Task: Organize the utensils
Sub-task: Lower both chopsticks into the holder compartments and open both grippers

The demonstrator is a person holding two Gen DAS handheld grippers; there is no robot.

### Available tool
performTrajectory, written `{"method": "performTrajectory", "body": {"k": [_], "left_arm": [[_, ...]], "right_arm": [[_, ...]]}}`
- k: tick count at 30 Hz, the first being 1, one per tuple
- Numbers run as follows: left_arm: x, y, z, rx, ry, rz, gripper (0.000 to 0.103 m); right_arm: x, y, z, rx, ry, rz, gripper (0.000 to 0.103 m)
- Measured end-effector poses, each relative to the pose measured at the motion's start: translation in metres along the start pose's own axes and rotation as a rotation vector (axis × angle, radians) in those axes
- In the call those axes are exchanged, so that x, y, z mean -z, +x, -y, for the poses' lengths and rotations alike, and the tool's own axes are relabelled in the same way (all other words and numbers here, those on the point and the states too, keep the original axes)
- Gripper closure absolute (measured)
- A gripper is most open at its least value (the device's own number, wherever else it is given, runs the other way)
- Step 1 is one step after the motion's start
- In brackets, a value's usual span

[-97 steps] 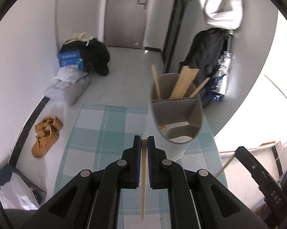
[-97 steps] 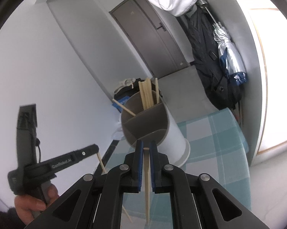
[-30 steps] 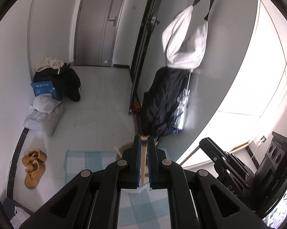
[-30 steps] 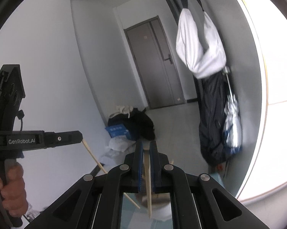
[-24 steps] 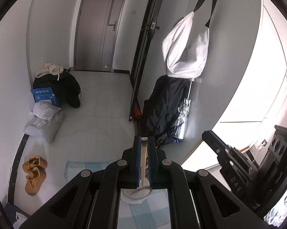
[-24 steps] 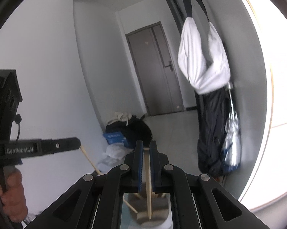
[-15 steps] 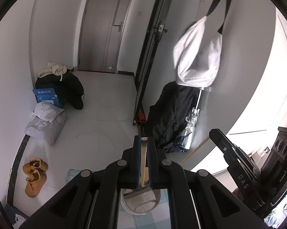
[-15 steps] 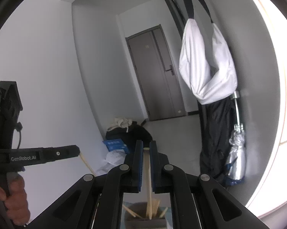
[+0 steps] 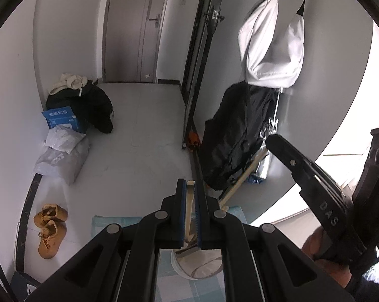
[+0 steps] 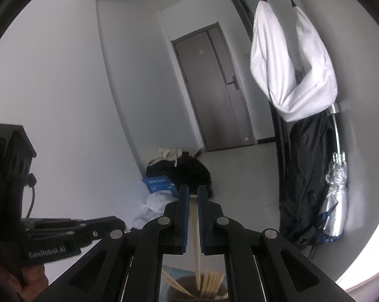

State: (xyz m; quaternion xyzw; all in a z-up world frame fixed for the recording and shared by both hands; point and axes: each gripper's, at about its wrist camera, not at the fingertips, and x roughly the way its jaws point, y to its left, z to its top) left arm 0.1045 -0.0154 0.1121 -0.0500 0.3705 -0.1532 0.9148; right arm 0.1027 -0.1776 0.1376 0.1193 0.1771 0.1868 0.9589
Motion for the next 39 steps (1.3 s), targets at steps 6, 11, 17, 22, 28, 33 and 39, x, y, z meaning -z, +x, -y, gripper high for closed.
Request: {"method": "performTrajectory", "body": {"k": [6, 11, 17, 22, 28, 33, 39], "left_arm": [[0.004, 0.0, 0.002, -0.01, 0.015, 0.006, 0.101], [0.006, 0.003, 0.0, 0.002, -0.019, 0.006, 0.101], [0.01, 0.007, 0.001, 0.007, -0.024, -0.004, 0.101], [0.013, 0.007, 0.001, 0.008, -0.025, -0.002, 0.101], [0.019, 0.014, -0.001, -0.009, -0.018, -0.001, 0.101], [0.023, 0.024, -0.004, 0.015, -0.027, -0.021, 0.101], [0.026, 0.028, -0.007, 0.042, -0.006, -0.012, 0.101]], "right_arm": [[0.009, 0.012, 0.002, 0.01, -0.012, -0.028, 0.097], [0.019, 0.018, 0.003, 0.003, -0.028, -0.049, 0.097], [0.038, 0.026, 0.005, -0.013, -0.037, -0.102, 0.097], [0.049, 0.032, 0.006, -0.036, -0.041, -0.133, 0.097], [0.065, 0.04, 0.012, -0.036, -0.036, -0.189, 0.097], [0.076, 0.042, 0.015, -0.053, -0.024, -0.229, 0.094], [0.085, 0.039, 0.018, -0.07, -0.014, -0.261, 0.094]]}}
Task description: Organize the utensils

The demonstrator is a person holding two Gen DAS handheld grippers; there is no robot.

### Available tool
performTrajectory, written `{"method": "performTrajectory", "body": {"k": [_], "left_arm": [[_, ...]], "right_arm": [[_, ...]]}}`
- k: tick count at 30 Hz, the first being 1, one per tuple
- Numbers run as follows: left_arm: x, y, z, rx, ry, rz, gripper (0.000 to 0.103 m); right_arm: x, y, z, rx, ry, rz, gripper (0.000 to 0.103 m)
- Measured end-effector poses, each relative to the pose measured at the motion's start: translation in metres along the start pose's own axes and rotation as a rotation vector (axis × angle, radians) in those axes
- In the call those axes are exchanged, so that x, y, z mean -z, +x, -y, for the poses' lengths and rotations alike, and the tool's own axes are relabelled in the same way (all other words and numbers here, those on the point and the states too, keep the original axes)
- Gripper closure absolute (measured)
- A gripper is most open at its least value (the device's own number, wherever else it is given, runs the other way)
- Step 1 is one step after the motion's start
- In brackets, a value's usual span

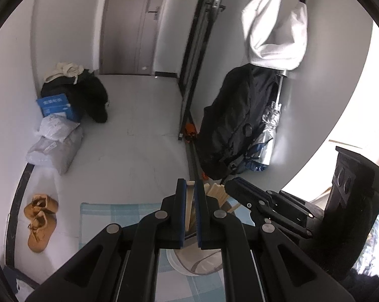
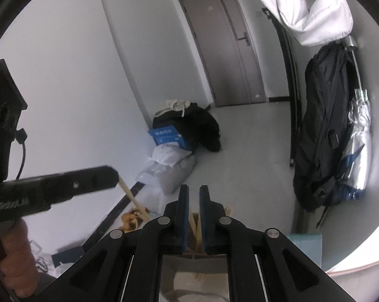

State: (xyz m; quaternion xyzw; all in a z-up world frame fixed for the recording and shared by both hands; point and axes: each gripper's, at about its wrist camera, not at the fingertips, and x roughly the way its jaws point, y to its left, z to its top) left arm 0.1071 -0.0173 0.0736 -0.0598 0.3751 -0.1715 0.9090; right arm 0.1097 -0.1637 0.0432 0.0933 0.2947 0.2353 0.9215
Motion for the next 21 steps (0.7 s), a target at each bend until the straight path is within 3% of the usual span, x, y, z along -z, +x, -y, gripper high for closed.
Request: {"method": "performTrajectory", "body": {"k": [4, 9, 16, 19, 21], "left_arm": [[0.004, 0.006, -0.005, 0.026, -0.008, -0.018, 0.101], [0.009, 0.022, -0.011, 0.026, -0.023, -0.054, 0.1], [0.012, 0.037, -0.011, 0.122, -0.035, -0.131, 0.1], [0.013, 0.029, -0.005, 0.095, -0.013, -0.111, 0.1], [0.014, 0.024, -0.003, 0.084, -0.008, -0.1, 0.093]], "right_arm": [[0.007, -0.007, 0.002, 0.003, 0.011, -0.007, 0.092], [0.015, -0.026, 0.006, 0.062, 0.024, 0.002, 0.077], [0.024, -0.068, 0.011, 0.142, 0.025, 0.041, 0.07], [0.028, -0.082, 0.011, 0.168, 0.02, 0.055, 0.067], [0.029, -0.089, 0.01, 0.174, 0.025, 0.065, 0.065]]}}
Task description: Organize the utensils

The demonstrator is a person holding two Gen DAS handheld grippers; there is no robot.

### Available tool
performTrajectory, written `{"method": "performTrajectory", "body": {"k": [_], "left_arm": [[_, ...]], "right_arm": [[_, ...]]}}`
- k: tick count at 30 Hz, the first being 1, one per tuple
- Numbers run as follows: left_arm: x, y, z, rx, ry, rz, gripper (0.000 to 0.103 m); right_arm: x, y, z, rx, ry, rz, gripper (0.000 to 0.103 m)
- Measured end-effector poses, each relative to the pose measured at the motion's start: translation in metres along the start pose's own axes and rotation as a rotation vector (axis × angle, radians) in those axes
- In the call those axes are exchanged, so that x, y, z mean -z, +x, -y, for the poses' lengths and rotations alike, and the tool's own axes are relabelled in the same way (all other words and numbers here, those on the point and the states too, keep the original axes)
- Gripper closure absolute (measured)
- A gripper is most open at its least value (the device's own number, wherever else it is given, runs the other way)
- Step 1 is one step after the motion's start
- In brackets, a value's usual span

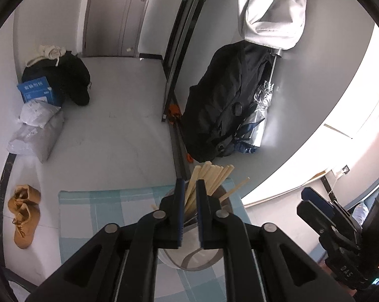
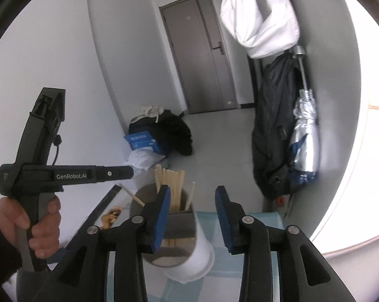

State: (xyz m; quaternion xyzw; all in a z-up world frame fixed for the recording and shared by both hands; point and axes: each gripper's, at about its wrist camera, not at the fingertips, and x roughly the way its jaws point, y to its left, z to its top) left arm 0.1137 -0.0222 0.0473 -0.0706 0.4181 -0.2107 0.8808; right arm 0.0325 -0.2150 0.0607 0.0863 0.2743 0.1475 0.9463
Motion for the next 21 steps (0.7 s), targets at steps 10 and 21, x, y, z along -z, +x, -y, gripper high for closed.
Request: {"method": "performTrajectory", "body": {"k": [10, 21], "left_arm": [[0.003, -0.042, 0.009, -0.196, -0.006, 0.143, 0.049], [0.023, -0.099, 0.017, -0.31, 0.024, 0.368, 0.014]], "right_arm": [[-0.002, -0.036, -0.016, 0.091, -0.035, 0.121, 0.036], [0.003, -0.073, -0.031, 0.106, -0.025, 0.233, 0.012]]}}
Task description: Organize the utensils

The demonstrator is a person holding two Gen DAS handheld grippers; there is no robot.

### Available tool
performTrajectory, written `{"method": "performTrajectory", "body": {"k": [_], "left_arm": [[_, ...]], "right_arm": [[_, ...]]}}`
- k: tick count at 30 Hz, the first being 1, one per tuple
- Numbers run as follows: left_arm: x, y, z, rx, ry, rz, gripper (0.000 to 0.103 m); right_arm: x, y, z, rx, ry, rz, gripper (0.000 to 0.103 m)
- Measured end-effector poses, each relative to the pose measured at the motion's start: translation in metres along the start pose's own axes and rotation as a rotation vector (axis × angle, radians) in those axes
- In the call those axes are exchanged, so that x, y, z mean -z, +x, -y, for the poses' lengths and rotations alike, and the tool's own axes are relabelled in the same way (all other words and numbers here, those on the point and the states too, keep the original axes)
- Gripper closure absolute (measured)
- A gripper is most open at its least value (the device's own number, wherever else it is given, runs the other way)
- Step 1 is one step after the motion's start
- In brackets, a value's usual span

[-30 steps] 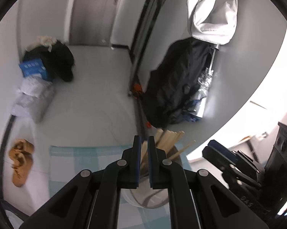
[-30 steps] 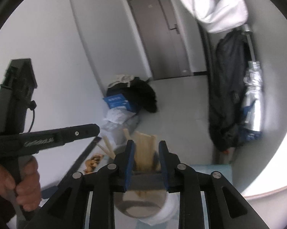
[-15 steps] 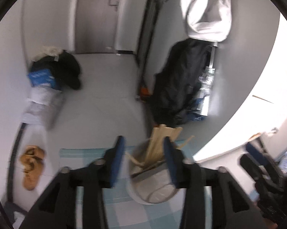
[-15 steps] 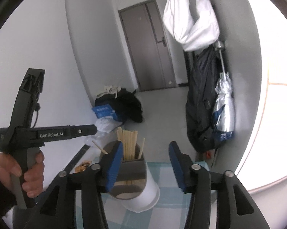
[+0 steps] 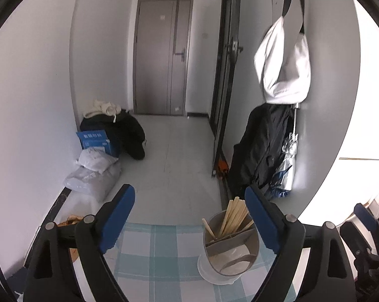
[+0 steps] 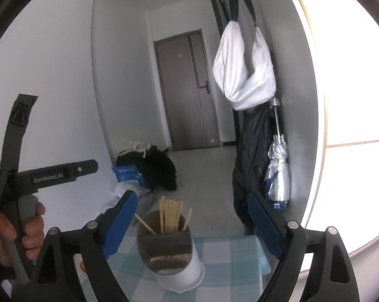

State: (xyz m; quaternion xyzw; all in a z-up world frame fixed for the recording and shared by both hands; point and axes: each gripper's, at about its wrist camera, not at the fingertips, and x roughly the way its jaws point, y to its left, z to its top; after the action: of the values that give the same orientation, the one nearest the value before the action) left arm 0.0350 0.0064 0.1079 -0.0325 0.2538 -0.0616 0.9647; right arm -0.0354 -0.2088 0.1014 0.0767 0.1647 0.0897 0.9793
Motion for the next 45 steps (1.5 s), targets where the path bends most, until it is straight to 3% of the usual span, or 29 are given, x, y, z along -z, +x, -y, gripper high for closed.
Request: {"method": "performTrajectory", "body": {"k": [3, 5, 12, 27, 31, 38, 45], "left_arm": [[0.012, -0.01, 0.001, -0.02, 0.014, 0.064, 0.003], [0.022, -0.015, -0.001, -0.057, 0.028, 0.092, 0.002], [0.053, -0.02, -0.008, -0.056, 0.029, 0.096, 0.002], [0.099, -0.017, -0.014, -0.061, -0.019, 0.074, 0.002], [0.112, -0.005, -0.017, -0.063, -0.018, 0.034, 0.002], [0.114, -0.01, -0.018, -0.073, 0.012, 0.063, 0.002], [0.115, -0.004, -0.025, -0.064, 0.01, 0.011, 0.002]], "right_arm": [[0.009, -0.008, 0.0, -0.004, 0.007, 0.014, 0.01], [0.017, -0.011, -0.003, -0.009, -0.001, 0.017, 0.009], [0.042, -0.022, -0.014, -0.018, -0.049, 0.029, 0.008], [0.087, -0.02, -0.007, 0.017, -0.064, -0.034, 0.008], [0.094, -0.015, -0.005, 0.025, -0.064, -0.053, 0.008], [0.1, -0.01, -0.002, 0.031, -0.045, -0.073, 0.008], [0.103, -0.009, -0.002, 0.042, -0.049, -0.075, 0.008]]}}
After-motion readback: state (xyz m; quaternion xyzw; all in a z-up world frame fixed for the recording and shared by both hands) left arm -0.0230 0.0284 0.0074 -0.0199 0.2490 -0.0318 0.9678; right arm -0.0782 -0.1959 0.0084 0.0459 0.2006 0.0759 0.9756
